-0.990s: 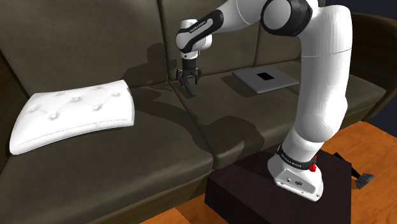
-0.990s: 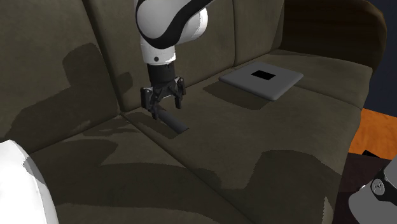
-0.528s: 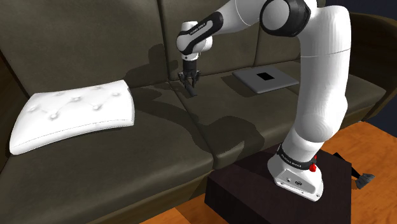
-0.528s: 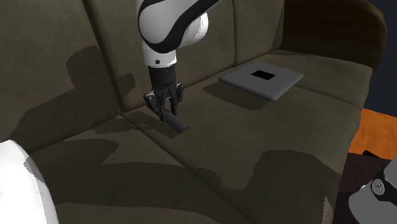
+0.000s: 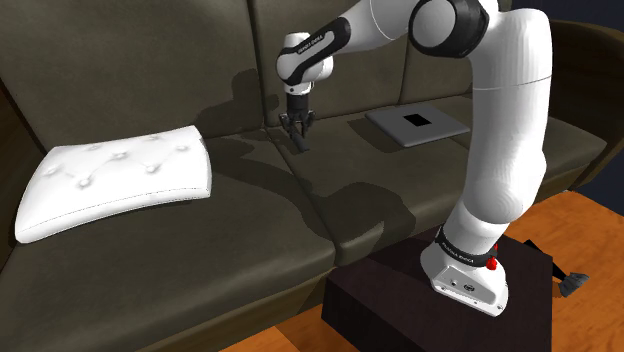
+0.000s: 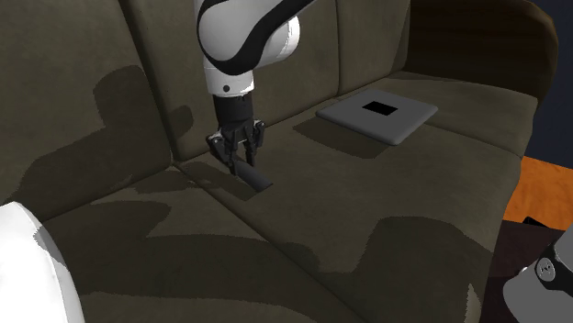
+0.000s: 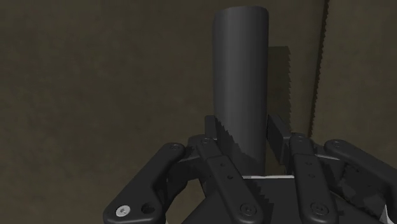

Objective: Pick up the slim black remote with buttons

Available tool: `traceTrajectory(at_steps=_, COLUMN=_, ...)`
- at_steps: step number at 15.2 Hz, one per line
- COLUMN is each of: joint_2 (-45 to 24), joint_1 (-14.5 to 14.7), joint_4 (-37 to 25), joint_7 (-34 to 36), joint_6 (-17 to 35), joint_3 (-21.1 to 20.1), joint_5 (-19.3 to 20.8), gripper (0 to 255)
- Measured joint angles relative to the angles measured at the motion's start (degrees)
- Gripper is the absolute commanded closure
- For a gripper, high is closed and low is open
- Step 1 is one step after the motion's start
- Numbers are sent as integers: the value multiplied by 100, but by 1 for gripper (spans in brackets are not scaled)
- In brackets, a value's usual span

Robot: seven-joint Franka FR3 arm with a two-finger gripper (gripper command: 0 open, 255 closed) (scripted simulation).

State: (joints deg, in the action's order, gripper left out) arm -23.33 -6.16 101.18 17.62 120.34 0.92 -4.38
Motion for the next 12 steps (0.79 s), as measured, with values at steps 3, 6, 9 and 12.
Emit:
traceTrajectory(at_steps=3, joint_2=88, joint_1=7, joint_4=-71, joint_7=17, joint_6=-165, joint_3=-3, joint_5=6, gripper=255)
traceTrajectory(at_steps=6, joint_2=179, joint_1=1, joint_4=-180, joint_7=22, joint_6=-366, joint_3=3, joint_5=14, gripper=255)
traceTrajectory(at_steps=9, joint_2=289, joint_1=1, joint_4=-256, joint_7=34, joint_6=-552, joint_3=5, joint_5=22, gripper=255)
traceTrajectory(at_steps=12, joint_2=382, joint_1=15, joint_4=-356, joint_7=68, joint_6=-743, joint_3=0, joint_5=29, gripper=255)
